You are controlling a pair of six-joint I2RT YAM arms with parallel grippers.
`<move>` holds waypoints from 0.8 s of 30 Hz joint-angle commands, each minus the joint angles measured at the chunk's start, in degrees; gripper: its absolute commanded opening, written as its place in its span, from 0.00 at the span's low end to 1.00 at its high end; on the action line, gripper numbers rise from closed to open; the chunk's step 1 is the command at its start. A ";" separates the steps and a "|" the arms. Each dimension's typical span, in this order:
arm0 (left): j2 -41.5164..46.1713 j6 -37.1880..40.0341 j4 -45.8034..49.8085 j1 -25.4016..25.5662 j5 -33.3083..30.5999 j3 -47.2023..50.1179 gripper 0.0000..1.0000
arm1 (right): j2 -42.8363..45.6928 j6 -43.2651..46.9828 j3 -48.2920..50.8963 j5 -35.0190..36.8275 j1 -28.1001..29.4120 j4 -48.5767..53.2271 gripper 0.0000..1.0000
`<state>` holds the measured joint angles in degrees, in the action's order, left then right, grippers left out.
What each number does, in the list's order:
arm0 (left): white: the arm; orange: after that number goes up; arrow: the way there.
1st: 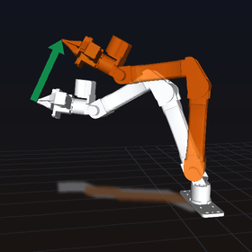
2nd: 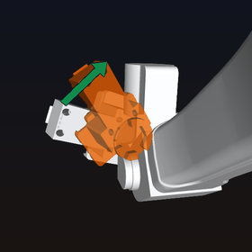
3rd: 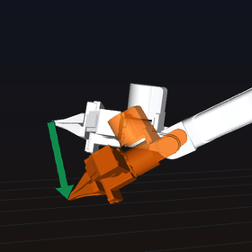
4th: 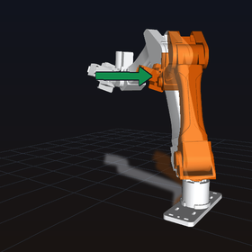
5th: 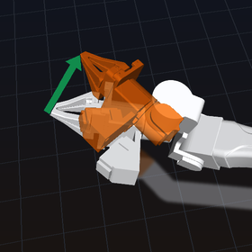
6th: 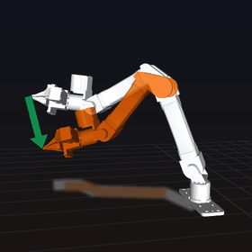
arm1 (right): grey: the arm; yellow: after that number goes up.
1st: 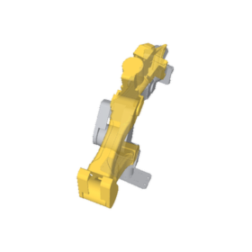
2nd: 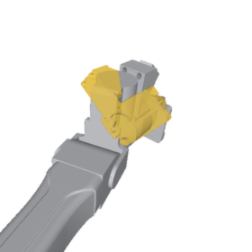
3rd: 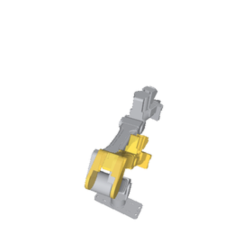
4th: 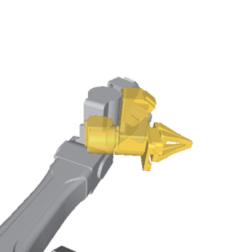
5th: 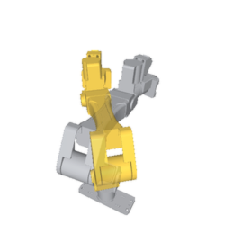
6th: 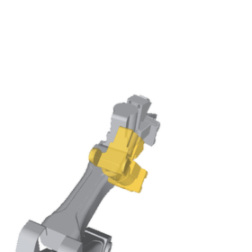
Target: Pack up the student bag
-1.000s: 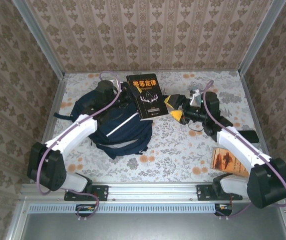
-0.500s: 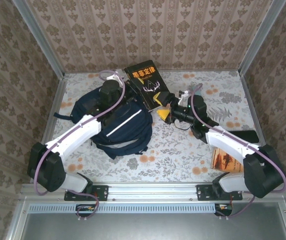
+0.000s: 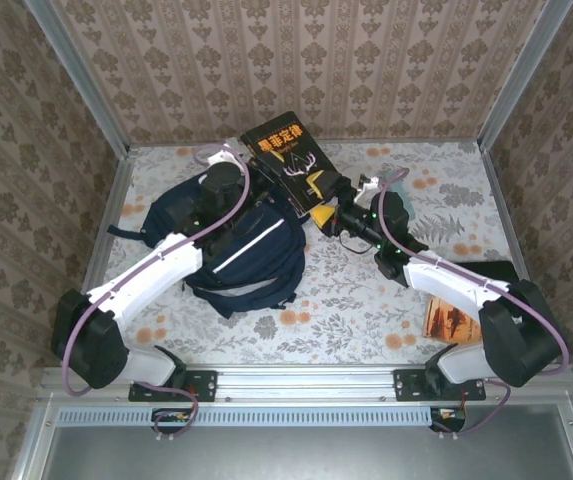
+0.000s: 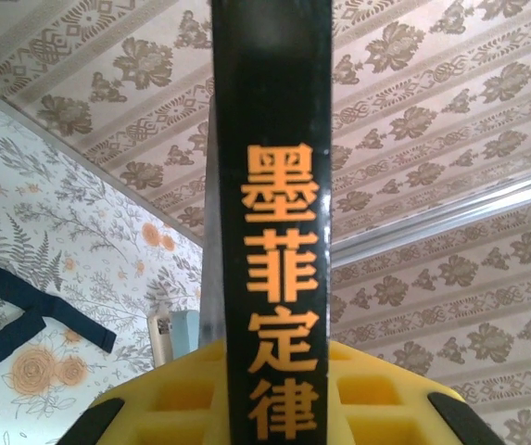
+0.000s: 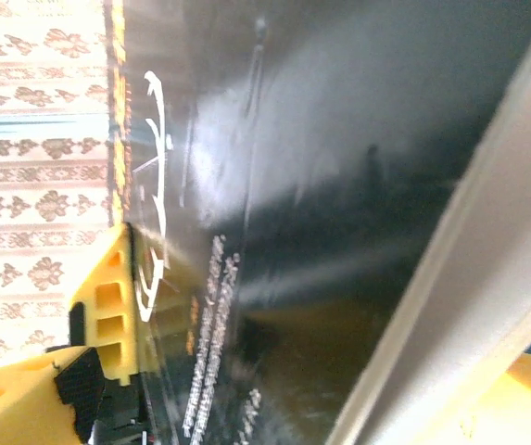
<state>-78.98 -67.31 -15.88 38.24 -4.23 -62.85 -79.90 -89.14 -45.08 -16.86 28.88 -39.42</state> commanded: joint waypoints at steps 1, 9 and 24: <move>3.08 -2.43 -4.41 0.17 -2.81 0.72 0.06 | -0.90 -3.26 -1.45 3.35 0.34 -4.83 0.91; 5.06 -3.27 -3.86 -0.35 -4.04 3.88 0.06 | -0.17 -4.37 1.05 6.56 0.30 -6.26 0.67; 5.12 1.34 16.59 -3.32 3.42 4.25 0.52 | 3.57 6.66 -0.49 8.20 0.19 7.12 0.04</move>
<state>-75.35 -68.84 -7.09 35.90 -4.93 -58.67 -79.99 -88.18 -44.40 -11.99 29.50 -37.82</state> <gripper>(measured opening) 0.439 0.152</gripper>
